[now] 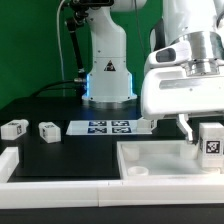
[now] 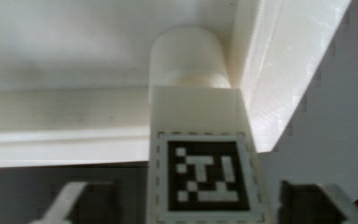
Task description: Assemble square table
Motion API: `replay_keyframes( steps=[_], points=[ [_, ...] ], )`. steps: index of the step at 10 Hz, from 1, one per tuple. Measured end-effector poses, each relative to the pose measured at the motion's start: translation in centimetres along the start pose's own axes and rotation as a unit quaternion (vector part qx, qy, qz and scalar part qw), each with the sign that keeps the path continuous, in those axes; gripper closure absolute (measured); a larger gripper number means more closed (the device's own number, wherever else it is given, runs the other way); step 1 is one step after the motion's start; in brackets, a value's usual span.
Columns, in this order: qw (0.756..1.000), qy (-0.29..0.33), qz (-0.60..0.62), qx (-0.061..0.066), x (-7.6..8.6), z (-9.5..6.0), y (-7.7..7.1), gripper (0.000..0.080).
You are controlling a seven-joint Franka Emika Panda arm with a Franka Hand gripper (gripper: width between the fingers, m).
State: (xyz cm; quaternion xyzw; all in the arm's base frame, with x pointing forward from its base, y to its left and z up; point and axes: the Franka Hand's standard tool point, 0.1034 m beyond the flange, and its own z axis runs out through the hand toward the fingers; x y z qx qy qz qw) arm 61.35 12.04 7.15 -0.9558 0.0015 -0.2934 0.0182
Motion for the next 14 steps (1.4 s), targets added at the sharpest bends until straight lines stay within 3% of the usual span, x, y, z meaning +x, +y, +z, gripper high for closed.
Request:
replay_keyframes(
  steps=[1, 2, 7, 10, 12, 13, 14],
  points=[
    [1.000, 0.000, -0.001, 0.000, 0.0, 0.0, 0.0, 0.0218],
    [1.000, 0.000, -0.001, 0.000, 0.0, 0.0, 0.0, 0.0169],
    [1.000, -0.005, -0.003, 0.000, -0.1, 0.0, 0.0, 0.0150],
    [0.998, -0.069, 0.008, 0.009, 1.7, -2.1, 0.1, 0.0150],
    [0.997, -0.076, 0.010, 0.009, 1.9, -2.0, 0.3, 0.0150],
    [0.990, -0.142, 0.017, 0.013, 0.9, -1.7, -0.3, 0.0150],
    [0.980, -0.198, 0.030, 0.018, 1.0, -1.6, -1.2, 0.0150]
  ],
)
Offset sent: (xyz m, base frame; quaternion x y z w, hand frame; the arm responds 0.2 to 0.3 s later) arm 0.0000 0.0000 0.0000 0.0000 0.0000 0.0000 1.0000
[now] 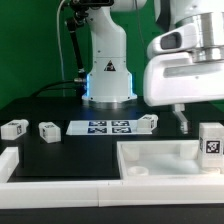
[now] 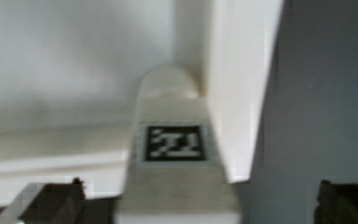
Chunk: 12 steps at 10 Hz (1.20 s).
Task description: Assemble square table
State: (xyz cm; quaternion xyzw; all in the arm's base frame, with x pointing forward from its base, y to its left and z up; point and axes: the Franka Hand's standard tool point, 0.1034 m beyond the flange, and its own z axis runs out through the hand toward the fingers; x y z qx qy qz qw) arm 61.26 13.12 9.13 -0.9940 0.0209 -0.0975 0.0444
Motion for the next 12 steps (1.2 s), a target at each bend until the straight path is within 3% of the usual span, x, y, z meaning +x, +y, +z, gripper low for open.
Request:
replay_keyframes(
  steps=[1, 2, 3, 7, 10, 11, 12],
  points=[
    [1.000, -0.006, 0.003, 0.003, 0.8, -0.1, -0.5, 0.0150],
    [0.999, -0.049, 0.005, 0.003, 0.0, 0.0, -0.6, 0.0150],
    [0.997, -0.079, 0.007, 0.006, 0.2, -0.4, -0.6, 0.0150],
    [0.997, -0.073, 0.013, 0.001, 0.9, 0.8, 0.9, 0.0150],
    [0.997, -0.072, 0.034, -0.002, 1.0, 1.2, 1.2, 0.0150],
    [0.997, -0.072, 0.034, -0.002, 1.0, 1.3, 1.2, 0.0245],
    [0.997, -0.072, 0.039, -0.002, 1.0, 1.3, 1.2, 0.0245]
  ],
)
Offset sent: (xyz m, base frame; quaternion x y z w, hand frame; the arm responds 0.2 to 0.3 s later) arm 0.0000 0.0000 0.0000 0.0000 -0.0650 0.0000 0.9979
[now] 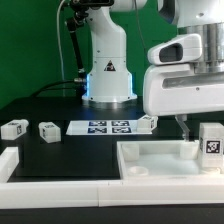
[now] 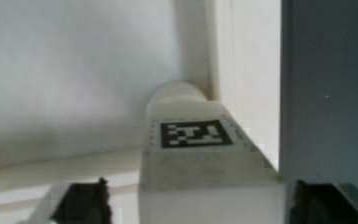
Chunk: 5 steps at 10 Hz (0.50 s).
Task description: Assemble square table
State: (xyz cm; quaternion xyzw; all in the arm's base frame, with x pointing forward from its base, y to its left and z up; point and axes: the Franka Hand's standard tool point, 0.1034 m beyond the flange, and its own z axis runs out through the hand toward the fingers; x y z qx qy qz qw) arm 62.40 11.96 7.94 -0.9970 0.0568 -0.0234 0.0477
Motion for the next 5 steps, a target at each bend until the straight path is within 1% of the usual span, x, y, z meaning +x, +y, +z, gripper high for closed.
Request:
replay_keyframes(
  steps=[1, 2, 5],
  points=[
    [0.999, 0.000, 0.049, 0.000, -0.02, 0.02, -0.04, 0.0446],
    [0.998, 0.000, 0.067, -0.001, 0.01, 0.03, 0.14, 0.0508],
    [0.987, 0.000, 0.164, -0.001, 0.00, 0.07, 0.18, 0.0508]
  ],
)
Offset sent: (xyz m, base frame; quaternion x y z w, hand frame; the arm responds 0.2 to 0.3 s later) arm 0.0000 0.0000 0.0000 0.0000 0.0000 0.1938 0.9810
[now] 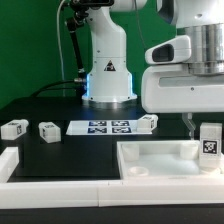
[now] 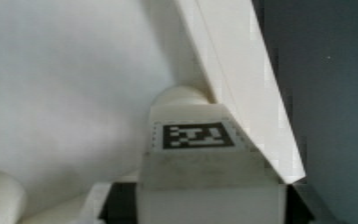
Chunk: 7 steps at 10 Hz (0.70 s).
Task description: Assemble square table
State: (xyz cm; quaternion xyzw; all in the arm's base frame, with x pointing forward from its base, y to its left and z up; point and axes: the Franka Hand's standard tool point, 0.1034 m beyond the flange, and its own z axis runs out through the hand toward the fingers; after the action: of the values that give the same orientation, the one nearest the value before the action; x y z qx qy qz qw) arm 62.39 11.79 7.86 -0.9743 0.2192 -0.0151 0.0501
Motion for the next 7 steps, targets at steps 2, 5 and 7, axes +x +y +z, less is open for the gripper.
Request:
replay_keyframes(
  steps=[2, 5, 7],
  points=[
    [0.989, 0.003, 0.150, 0.001, 0.09, 0.05, 0.06, 0.0508],
    [0.920, -0.014, 0.388, 0.047, 0.56, 0.16, 0.62, 0.0508],
    [0.882, -0.021, 0.468, 0.048, 0.37, 0.22, 0.41, 0.0508]
  ],
)
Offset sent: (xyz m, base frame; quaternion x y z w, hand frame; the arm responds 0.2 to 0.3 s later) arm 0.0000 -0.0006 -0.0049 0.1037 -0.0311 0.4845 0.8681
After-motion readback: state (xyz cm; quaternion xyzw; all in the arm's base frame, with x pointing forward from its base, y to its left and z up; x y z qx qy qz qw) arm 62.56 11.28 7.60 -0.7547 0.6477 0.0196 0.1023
